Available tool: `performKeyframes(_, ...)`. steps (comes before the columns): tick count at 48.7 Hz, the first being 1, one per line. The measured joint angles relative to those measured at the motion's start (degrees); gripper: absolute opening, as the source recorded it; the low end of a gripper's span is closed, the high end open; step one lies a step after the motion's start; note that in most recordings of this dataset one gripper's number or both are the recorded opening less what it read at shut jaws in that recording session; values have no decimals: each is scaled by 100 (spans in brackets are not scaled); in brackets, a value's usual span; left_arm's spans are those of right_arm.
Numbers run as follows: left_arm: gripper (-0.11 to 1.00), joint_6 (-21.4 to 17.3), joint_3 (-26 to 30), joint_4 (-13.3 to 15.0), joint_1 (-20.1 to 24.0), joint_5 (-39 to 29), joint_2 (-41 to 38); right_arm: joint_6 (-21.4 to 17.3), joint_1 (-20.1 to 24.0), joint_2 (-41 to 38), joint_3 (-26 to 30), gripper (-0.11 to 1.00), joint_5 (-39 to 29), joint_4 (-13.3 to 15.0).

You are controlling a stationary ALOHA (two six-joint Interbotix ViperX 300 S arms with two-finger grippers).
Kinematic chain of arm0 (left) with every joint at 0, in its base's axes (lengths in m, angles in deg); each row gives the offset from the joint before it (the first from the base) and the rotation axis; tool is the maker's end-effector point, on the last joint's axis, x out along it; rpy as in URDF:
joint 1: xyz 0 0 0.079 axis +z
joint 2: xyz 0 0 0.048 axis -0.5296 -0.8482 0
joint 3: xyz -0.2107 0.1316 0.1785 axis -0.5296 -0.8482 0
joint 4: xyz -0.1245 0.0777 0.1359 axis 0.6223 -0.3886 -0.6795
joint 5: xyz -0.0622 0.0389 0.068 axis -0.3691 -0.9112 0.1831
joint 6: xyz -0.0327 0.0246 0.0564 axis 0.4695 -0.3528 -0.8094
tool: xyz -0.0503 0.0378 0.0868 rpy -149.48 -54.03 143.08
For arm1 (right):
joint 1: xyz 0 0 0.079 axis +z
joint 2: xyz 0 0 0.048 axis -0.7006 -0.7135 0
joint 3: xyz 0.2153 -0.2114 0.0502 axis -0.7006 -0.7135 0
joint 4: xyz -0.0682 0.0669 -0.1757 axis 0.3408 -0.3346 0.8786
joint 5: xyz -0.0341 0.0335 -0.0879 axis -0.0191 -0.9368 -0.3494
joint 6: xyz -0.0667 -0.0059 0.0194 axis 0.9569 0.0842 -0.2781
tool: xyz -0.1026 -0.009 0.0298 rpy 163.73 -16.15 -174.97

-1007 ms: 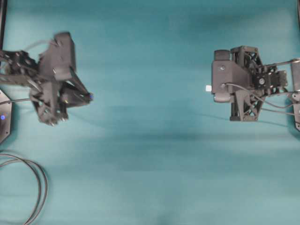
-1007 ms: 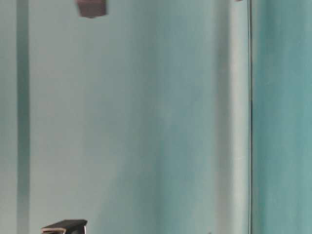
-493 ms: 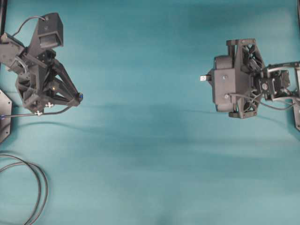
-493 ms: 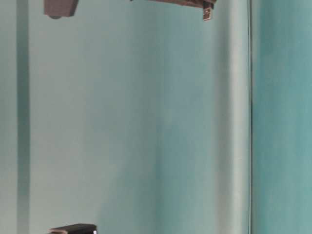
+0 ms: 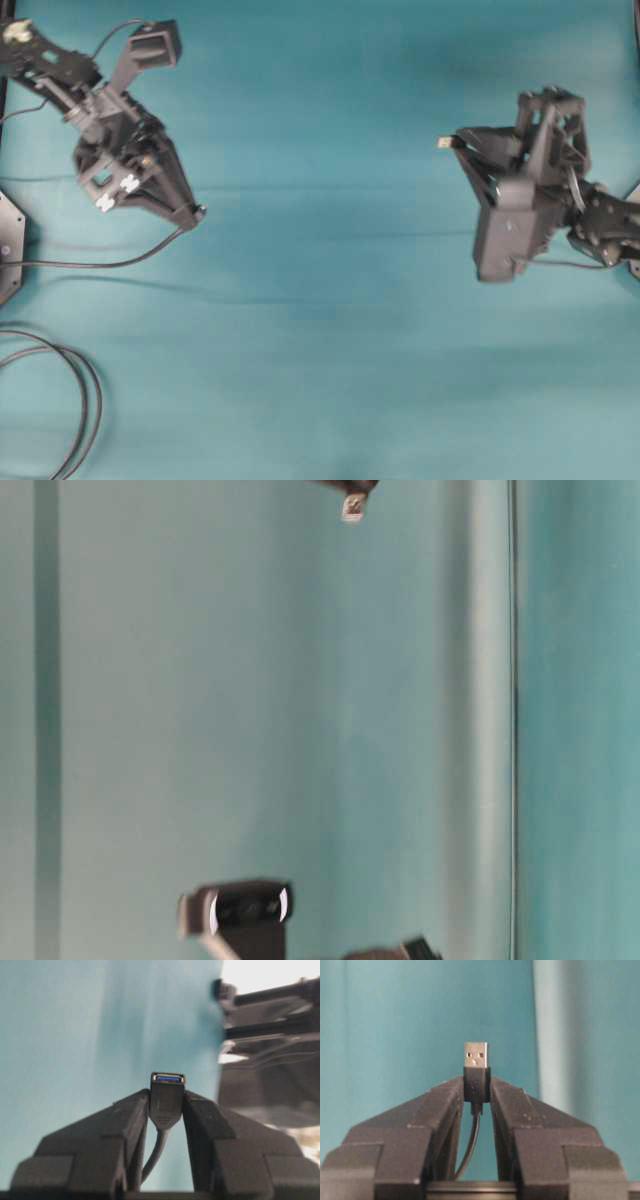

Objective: Insert the USB using both arms.
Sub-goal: 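Lift both held connectors and rotate them to face each other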

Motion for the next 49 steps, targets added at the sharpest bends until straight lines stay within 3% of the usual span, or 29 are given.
performKeyframes(10,27,-158,765,334,167,-932,-914,176,105,-88,-193,20,-132,185)
performKeyframes(24,27,-114,1644,360,176,-1731,-1828,1248,105,-580,-176,20,-466,694)
performKeyframes(49,27,211,2294,439,70,-2232,-2558,1318,114,-1160,264,20,-457,1573)
